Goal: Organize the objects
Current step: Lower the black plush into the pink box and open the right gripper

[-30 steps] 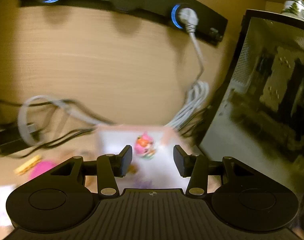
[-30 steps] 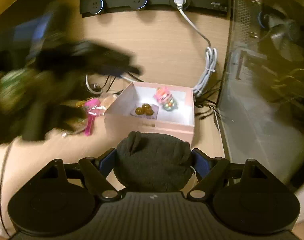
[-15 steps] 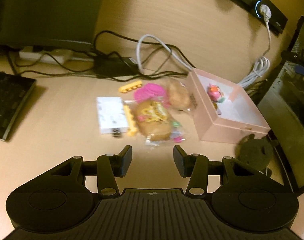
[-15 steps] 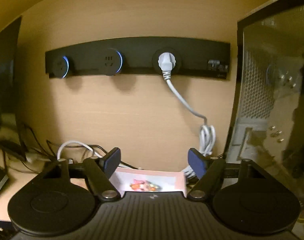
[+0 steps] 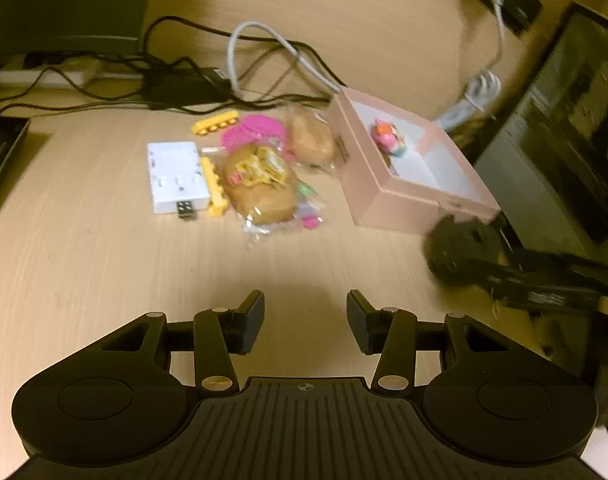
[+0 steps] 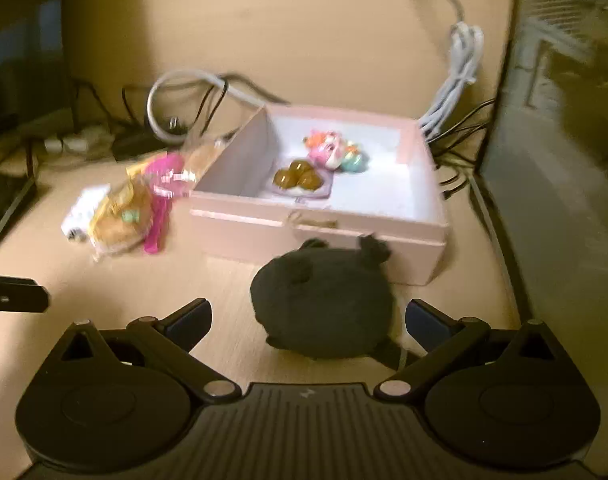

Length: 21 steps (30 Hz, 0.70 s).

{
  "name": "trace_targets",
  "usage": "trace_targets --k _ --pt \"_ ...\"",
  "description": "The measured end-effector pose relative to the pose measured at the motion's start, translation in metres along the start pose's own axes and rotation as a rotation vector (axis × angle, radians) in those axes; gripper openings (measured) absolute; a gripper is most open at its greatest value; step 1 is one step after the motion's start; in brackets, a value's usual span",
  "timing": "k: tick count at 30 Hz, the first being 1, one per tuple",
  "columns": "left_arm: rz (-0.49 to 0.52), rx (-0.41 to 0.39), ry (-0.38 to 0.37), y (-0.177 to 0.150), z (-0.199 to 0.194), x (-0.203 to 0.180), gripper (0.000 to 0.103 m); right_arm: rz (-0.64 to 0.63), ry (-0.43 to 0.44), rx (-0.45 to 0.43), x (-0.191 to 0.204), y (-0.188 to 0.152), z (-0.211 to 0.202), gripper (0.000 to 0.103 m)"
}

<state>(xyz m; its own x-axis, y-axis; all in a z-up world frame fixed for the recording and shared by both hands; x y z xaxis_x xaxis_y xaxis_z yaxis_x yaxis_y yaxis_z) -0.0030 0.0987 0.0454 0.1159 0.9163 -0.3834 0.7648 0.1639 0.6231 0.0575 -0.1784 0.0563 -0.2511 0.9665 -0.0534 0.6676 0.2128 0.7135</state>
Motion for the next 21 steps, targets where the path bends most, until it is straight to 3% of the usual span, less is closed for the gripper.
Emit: trace_targets --k 3,4,5,7,10,14,16,18,21 --pt "0.009 0.005 0.013 -0.005 -0.004 0.000 0.049 0.000 -0.060 0.024 0.005 -0.001 0.027 0.101" --pt "0.004 0.006 0.018 -0.006 -0.006 0.002 0.049 0.010 -0.075 0.044 0.003 0.000 0.034 0.092" --pt "-0.001 0.005 0.024 -0.007 -0.009 0.005 0.049 0.017 -0.077 0.069 0.002 0.003 0.037 0.086" --pt "-0.015 -0.006 0.037 -0.007 -0.017 0.011 0.049 0.031 -0.040 0.077 0.001 0.009 0.025 0.086" --pt "-0.056 -0.026 0.058 -0.010 -0.026 0.023 0.049 0.000 0.012 -0.031 0.003 0.030 -0.019 0.086" --pt "-0.084 -0.021 0.073 -0.012 -0.024 0.031 0.049 0.004 -0.050 -0.232 -0.004 0.085 -0.048 0.087" --pt "-0.081 -0.019 0.066 -0.011 -0.021 0.029 0.049 0.016 -0.103 -0.301 -0.011 0.113 -0.045 0.092" --pt "-0.078 -0.012 0.072 -0.010 -0.017 0.027 0.049 0.015 -0.140 -0.287 -0.016 0.131 -0.033 0.102" --pt "-0.066 -0.010 0.084 -0.005 -0.010 0.026 0.049 0.019 -0.131 -0.251 -0.015 0.126 -0.028 0.103"
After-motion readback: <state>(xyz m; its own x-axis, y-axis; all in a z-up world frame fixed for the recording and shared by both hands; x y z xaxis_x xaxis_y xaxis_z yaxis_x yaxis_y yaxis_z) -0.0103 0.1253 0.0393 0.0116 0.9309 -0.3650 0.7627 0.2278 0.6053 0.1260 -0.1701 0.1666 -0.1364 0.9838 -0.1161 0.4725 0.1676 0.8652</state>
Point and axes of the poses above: each gripper's, at about its wrist camera, not at the fingertips, and z roughly the way its jaws point, x to its left, y to its top, the point moved 1 cm from there along z, roughly the way its jaws point, and after that the axes turned 4 degrees about -y, right-handed, at the moved point
